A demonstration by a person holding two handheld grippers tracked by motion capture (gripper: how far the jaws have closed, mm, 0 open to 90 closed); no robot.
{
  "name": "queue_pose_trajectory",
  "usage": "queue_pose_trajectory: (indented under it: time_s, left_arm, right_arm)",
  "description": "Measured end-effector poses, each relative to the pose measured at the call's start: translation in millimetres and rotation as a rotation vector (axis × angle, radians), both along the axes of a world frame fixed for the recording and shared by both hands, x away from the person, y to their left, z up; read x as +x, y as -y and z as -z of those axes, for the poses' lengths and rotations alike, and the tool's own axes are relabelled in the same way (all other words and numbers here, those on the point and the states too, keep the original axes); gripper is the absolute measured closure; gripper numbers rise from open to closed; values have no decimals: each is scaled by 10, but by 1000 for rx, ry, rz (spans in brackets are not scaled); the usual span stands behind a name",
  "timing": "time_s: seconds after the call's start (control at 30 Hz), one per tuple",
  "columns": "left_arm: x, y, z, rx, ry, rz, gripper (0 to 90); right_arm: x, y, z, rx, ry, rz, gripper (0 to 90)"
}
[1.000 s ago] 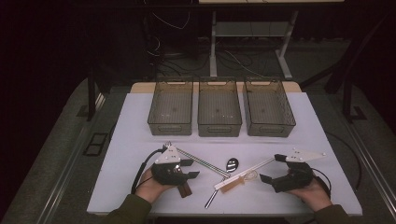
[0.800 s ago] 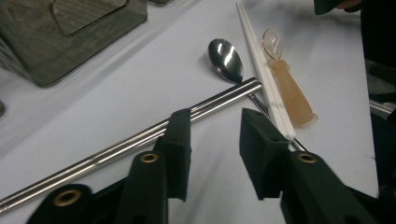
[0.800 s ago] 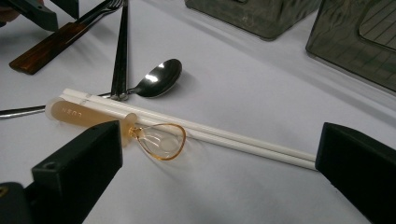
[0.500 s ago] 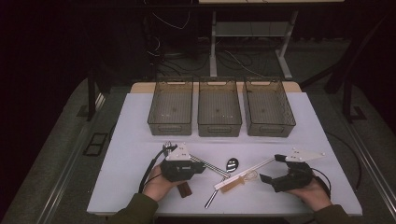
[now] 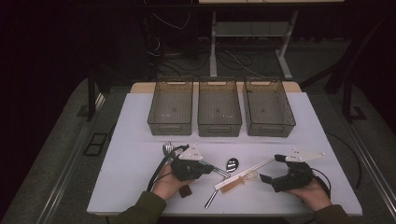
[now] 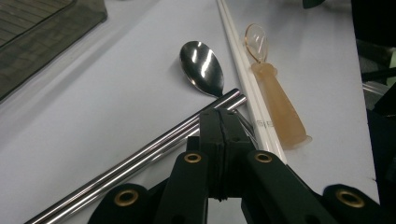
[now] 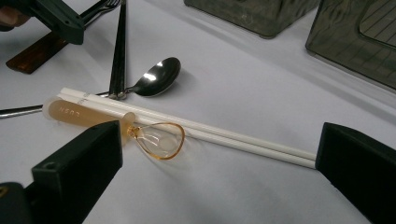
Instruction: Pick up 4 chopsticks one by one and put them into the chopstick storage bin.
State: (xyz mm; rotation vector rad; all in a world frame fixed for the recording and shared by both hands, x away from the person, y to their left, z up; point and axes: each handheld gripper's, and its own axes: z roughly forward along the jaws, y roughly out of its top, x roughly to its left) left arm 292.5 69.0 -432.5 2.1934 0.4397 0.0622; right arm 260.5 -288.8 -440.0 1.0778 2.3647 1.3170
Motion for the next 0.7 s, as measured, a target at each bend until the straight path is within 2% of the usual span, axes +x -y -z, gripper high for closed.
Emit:
queue_pose_trajectory:
  time_s: [0.47,0.7]
  left_arm:
    - [55,320,92,58,14,67,892]
    - [34,403,129,77,7,62,893]
  right_arm:
    - [2,2,2,0,-3,2,8]
    - [3,6,2,1,-2,4,8]
